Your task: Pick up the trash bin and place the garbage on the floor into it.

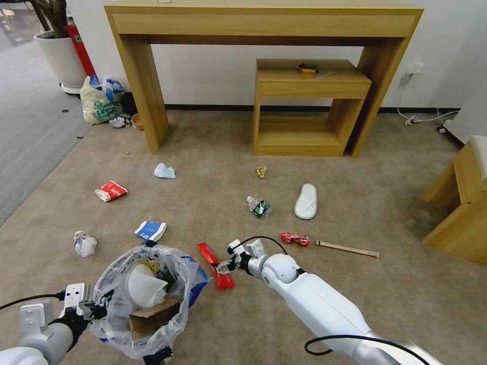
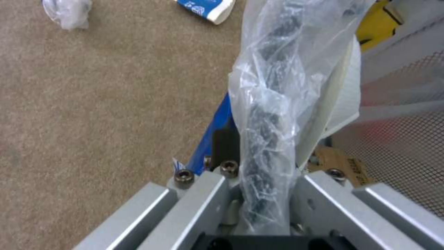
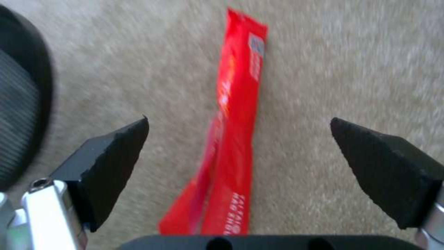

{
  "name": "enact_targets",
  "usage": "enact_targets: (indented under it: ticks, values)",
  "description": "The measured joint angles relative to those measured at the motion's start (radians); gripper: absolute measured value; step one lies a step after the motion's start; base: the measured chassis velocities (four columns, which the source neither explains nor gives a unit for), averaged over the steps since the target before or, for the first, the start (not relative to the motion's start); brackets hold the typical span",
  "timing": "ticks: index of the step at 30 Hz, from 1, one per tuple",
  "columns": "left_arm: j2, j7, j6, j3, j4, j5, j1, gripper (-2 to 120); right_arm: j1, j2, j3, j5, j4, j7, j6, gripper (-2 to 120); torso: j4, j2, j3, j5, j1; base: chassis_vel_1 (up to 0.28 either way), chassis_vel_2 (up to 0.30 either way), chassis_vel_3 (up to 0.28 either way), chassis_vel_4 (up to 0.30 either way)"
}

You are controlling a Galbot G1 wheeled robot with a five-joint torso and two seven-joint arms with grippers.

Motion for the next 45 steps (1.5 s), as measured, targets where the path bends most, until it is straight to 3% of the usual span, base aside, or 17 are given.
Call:
enact_targets:
  ticks: [19,25,28,45]
  values:
    - [0.012,-0.013,0.000,0.001,0.007,-0.016,-0.023,0,0.048,0.165,0.010,-0.185,-0.318,-0.039,0.085,80,0.0000,0.000,0.000,0.0000,0.000,0.000,0.000,0.000,0.000]
    - [0.013,-0.013,0.000,0.001,0.008,-0.017,-0.024,0,0.057,0.202,0.028,-0.220,-0.367,-0.045,0.104,74,0.0001,0.000,0.000,0.0000,0.000,0.000,0.000,0.000,0.000]
    - [0.014,-0.013,0.000,0.003,0.012,-0.017,-0.026,0,0.060,0.221,0.041,-0.234,-0.391,-0.046,0.113,58,0.0000,0.000,0.000,0.0000,0.000,0.000,0.000,0.000,0.000]
    - [0.017,-0.012,0.000,0.010,0.017,-0.017,-0.036,0,0.062,0.234,0.086,-0.242,-0.430,-0.036,0.135,1,0.0004,0.000,0.000,0.0004,0.000,0.000,0.000,0.000,0.000]
